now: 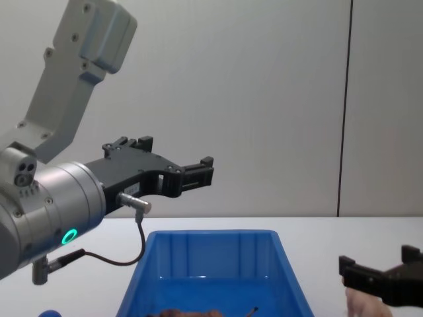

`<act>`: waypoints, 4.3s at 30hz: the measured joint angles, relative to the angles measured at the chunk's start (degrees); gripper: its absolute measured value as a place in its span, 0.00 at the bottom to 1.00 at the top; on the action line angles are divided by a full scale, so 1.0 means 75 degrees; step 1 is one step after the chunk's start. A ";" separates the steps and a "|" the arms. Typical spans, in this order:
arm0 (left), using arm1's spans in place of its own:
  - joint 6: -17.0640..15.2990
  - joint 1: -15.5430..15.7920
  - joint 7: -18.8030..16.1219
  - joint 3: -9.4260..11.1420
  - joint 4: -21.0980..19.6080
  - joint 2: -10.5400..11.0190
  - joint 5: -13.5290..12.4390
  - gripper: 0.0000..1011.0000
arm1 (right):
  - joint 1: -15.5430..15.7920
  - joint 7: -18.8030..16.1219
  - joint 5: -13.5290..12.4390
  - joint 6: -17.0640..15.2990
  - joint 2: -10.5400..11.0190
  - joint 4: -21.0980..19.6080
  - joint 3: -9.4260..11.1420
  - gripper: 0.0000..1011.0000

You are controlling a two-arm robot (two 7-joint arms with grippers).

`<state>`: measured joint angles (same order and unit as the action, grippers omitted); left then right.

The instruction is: Pick up the two dolls from the table and place them into the box.

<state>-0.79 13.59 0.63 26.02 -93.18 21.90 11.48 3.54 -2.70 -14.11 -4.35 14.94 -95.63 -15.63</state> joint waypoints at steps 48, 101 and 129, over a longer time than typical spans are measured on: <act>0.0000 0.0000 0.0000 0.0000 0.0000 0.0000 0.0000 0.99 | -0.0243 0.0164 -0.0194 0.0133 -0.0432 0.1078 -0.0004 0.37; 0.0000 0.0000 -0.0001 0.0000 0.0000 0.0000 0.0000 0.99 | -0.2193 -0.2621 -0.0387 0.0801 -0.1360 0.2479 -0.0242 0.86; 0.0000 0.0000 -0.0001 0.0000 0.0000 -0.0001 0.0000 0.99 | -0.1343 -0.0611 -0.0043 0.0781 -0.0915 0.1204 -0.0038 0.99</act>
<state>-0.79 13.59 0.63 26.02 -93.17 21.89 11.48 -6.53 -7.28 -14.43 1.51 8.07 -86.60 -15.91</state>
